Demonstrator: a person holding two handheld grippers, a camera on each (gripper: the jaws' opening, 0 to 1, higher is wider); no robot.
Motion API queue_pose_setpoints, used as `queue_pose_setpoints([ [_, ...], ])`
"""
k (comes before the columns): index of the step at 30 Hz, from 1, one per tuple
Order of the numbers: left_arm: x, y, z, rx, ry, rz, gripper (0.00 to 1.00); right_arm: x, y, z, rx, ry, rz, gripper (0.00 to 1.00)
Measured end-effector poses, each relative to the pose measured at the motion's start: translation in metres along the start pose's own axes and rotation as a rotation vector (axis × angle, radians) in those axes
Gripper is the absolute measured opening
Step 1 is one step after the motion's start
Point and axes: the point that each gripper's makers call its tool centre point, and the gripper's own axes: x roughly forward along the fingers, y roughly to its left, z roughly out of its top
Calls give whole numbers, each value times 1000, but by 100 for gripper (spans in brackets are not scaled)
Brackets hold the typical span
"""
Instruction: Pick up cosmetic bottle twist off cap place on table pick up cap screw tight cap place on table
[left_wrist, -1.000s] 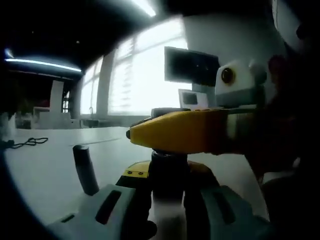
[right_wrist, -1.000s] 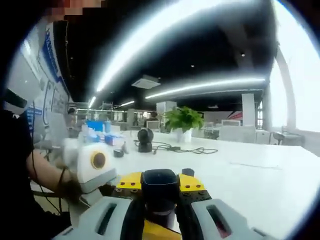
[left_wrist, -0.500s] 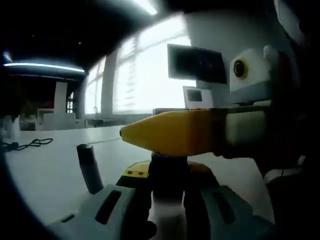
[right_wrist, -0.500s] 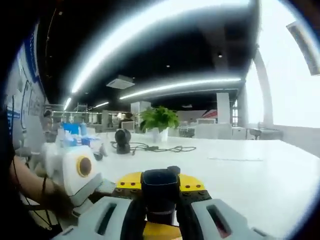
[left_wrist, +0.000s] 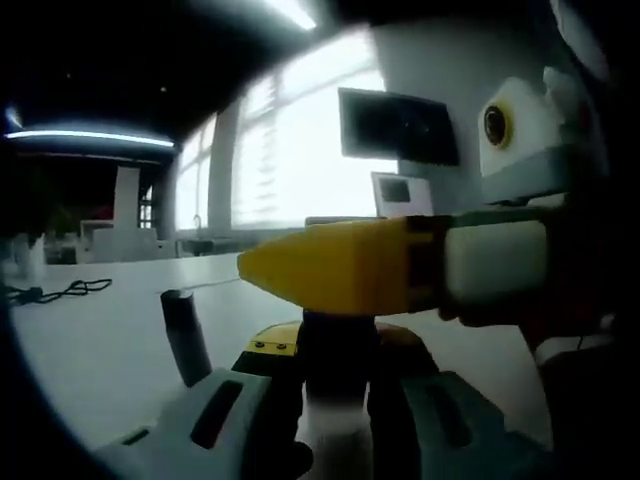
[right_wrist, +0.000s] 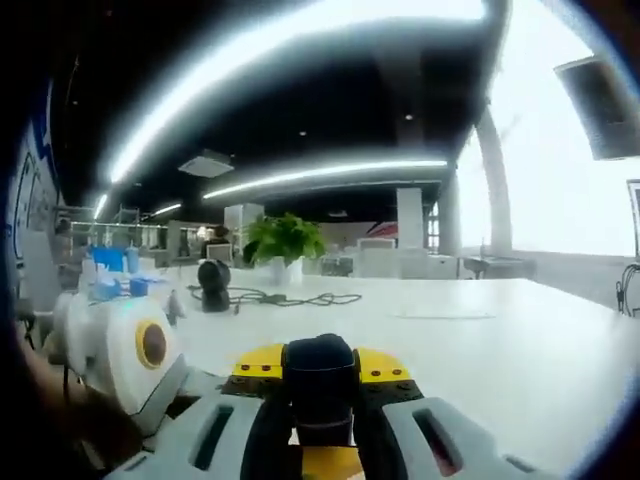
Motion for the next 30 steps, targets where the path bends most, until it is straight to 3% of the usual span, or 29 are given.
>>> queue_pose_setpoints([
  [8, 1, 0, 0, -6, 2, -4, 14, 0, 3, -2, -33, 6, 35, 18],
  [12, 1, -3, -1, -27, -1, -27, 14, 1, 11, -9, -35, 30, 90, 30],
  [15, 0, -4, -1, -25, -2, -28, 14, 0, 15, -6, -17, 9, 111, 35],
  [23, -1, -9, -2, -53, -2, -64, 14, -3, 15, -3, 18, 17, 155, 44],
  [25, -1, -10, -2, -49, -3, -69, 14, -5, 14, 0, 58, 21, 197, 46],
  [28, -1, -13, -2, -58, -3, -85, 14, -10, 8, -7, 17, 74, 272, 49],
  [30, -1, -17, -1, -68, -2, -117, 14, -18, 7, 4, 27, 17, 354, 49],
])
